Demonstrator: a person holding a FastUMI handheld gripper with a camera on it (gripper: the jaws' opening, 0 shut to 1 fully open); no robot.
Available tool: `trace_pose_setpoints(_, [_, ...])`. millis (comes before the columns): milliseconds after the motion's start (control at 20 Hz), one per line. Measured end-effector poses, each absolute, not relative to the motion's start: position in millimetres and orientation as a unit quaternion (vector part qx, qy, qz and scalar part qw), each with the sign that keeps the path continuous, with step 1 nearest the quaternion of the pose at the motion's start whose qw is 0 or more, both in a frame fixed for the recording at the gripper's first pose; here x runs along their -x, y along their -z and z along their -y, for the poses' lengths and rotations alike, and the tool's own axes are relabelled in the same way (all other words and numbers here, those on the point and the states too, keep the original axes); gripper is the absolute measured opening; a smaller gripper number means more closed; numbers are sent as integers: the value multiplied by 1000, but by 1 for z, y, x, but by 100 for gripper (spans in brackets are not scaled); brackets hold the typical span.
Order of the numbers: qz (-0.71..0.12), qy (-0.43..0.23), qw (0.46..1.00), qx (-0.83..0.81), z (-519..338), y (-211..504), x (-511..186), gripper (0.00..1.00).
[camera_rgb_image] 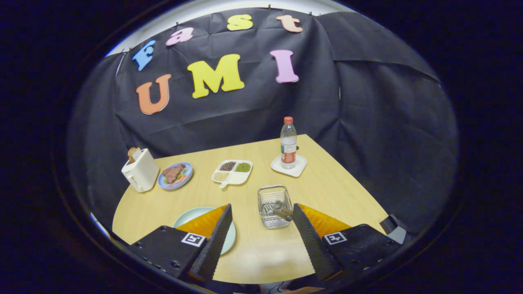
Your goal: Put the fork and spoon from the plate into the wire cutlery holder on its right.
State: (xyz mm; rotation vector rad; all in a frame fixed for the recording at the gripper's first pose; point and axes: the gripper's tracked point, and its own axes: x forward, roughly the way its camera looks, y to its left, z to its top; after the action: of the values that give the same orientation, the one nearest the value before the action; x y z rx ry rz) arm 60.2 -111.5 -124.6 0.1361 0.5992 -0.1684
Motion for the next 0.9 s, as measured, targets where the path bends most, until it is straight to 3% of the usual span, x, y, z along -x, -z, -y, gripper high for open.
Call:
trace_pose_setpoints(150, [-271, 80, 957, -71, 96, 110, -43, 97])
trace_pose_setpoints(900, [-128, 33, 991, -4, -7, 79, 45, 96])
